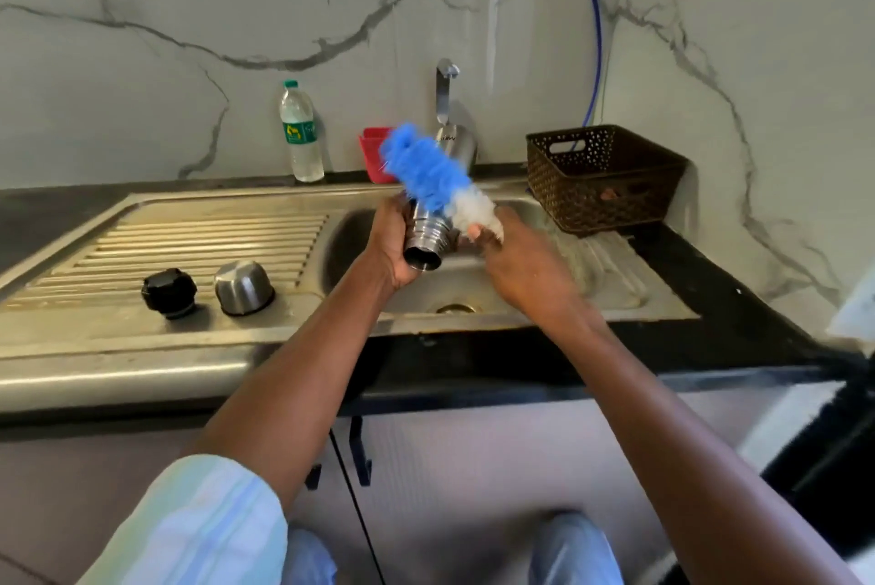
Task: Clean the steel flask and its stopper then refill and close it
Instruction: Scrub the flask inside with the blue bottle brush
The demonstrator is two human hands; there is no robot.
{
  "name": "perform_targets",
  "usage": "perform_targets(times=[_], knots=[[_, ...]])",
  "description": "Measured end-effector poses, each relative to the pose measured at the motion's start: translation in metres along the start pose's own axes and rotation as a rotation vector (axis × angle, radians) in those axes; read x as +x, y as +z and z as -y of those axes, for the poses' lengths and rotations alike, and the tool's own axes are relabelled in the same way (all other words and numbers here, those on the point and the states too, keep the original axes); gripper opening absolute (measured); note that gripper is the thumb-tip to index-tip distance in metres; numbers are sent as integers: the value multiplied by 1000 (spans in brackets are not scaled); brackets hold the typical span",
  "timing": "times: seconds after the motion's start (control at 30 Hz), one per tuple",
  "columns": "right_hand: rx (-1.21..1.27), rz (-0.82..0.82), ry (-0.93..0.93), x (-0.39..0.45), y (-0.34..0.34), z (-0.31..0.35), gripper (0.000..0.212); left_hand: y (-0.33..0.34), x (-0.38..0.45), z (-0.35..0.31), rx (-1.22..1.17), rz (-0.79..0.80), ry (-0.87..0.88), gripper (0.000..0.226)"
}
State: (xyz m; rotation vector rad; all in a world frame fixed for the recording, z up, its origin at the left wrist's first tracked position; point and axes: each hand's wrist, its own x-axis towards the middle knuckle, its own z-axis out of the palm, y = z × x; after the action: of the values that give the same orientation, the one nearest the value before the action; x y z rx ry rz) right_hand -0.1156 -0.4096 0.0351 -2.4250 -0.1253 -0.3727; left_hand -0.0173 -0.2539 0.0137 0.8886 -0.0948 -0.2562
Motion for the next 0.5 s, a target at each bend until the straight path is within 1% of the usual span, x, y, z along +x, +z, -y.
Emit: perform_targets(times=[0.07, 0.1, 0.17, 0.2, 0.27, 0.33, 0.4, 0.47, 0.5], knots=[[36, -90, 122, -1, -9, -12, 35, 5, 1, 9, 51, -2, -55, 46], [33, -86, 132, -4, -11, -11, 35, 10, 0, 13, 62, 13, -87, 44], [-4, 17, 72, -14, -7, -8, 36, 18, 1, 21, 0, 47, -116, 32], [-9, 47, 48, -18, -6, -8, 36, 21, 1, 22, -20, 37, -111, 31], [23, -22, 101, -12, -16, -15, 36, 24, 5, 23, -9, 45, -105, 39], [36, -94, 168, -3, -28, -25, 34, 30, 4, 22, 1, 23, -102, 40], [-32, -68, 95, -6, -28, -24, 34, 32, 6, 18, -48, 11, -33, 39], [-99, 8, -11, -14, -19, -18, 37, 32, 11, 14, -136, 7, 24, 39], [-99, 21, -24, -12, -17, -18, 38, 31, 12, 12, -159, 19, 41, 41]])
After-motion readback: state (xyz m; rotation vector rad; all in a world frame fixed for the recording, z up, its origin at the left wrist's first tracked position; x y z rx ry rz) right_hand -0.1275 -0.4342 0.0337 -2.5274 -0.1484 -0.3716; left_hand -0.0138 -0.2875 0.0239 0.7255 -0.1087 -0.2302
